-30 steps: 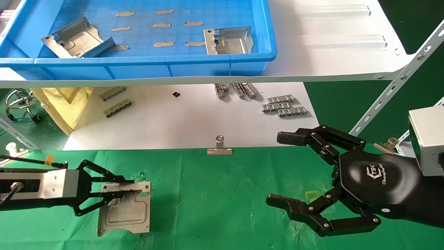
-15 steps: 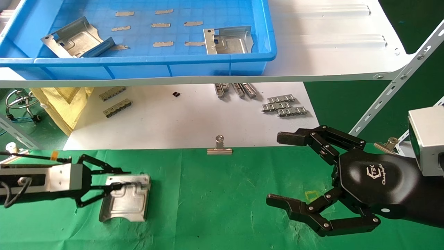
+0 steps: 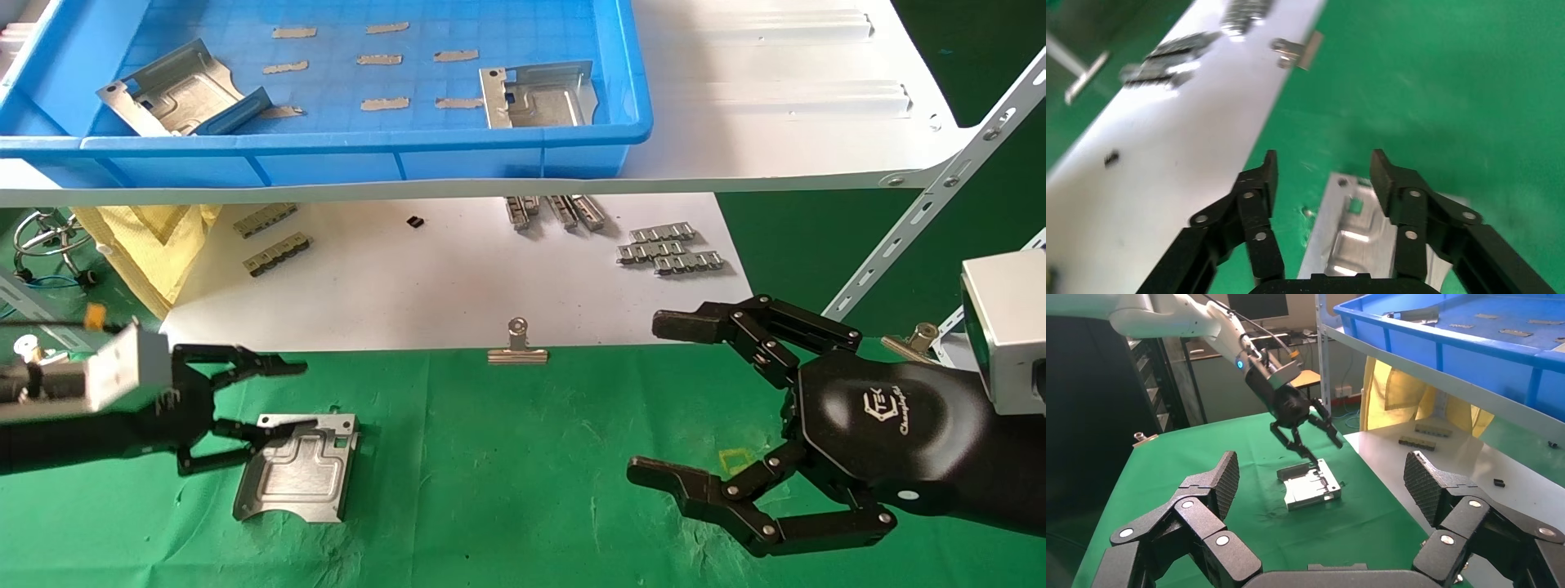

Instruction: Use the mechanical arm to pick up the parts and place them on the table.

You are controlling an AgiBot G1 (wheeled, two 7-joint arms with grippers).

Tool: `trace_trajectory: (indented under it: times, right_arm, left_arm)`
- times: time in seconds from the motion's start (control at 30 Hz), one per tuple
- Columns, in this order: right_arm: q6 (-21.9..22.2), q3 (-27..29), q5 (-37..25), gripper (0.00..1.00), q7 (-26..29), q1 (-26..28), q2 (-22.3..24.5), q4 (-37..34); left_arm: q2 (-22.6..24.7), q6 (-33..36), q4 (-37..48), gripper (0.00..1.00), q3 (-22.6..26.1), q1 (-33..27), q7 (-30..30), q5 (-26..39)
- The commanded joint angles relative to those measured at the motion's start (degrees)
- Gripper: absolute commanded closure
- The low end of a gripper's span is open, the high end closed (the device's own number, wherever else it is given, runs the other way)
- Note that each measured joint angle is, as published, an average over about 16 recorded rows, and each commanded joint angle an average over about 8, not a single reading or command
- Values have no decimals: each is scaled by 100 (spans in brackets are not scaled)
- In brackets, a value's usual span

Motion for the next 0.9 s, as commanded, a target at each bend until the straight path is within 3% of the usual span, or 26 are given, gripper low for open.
trace_trajectory:
  times: [0.03,0.2,0.5,0.9]
  right_arm:
    - [0,0,0,0,0,0,0,0]
    - [1,0,0,0,0,-1,0,-1]
    - [2,0,1,0,0,-1,1,-1]
    - [2,0,1,0,0,-1,1,-2]
  left_arm:
    - [-12,-9,130,0,-86,64,-430,-225]
    - [15,-40,492,0,-263,243,-1132,-572]
    - [22,-47,489,0,-291,278,-1145,-611]
    - [-153,-120,-601,0,-682,664,-1634,-724]
